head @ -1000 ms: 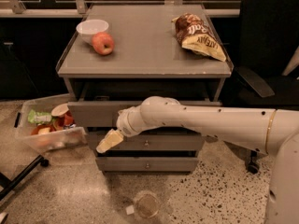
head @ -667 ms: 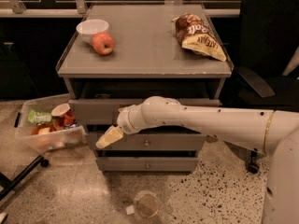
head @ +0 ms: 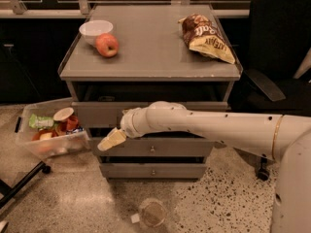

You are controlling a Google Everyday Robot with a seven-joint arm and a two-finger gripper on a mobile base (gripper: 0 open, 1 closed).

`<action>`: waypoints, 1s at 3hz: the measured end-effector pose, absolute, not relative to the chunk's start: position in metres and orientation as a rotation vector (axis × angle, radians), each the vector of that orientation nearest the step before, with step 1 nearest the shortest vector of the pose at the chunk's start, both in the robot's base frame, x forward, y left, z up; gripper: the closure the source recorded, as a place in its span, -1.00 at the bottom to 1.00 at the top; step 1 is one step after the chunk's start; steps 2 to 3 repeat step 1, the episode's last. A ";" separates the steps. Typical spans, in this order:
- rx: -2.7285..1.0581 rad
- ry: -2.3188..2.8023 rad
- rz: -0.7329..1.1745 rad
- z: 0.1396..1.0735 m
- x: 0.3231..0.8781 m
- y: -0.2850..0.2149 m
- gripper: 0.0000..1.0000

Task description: Close top drawer

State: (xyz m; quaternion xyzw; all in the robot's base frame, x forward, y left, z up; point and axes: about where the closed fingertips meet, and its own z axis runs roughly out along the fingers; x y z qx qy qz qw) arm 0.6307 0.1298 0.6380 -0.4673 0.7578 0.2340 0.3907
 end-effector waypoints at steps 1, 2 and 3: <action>-1.156 1.915 0.572 0.638 0.628 0.130 -1.00; -1.156 1.915 0.572 0.638 0.628 0.130 -1.00; -1.156 1.915 0.572 0.638 0.628 0.130 -1.00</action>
Offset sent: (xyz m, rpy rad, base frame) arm 0.0000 0.0000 0.0000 0.0000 0.0000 0.0000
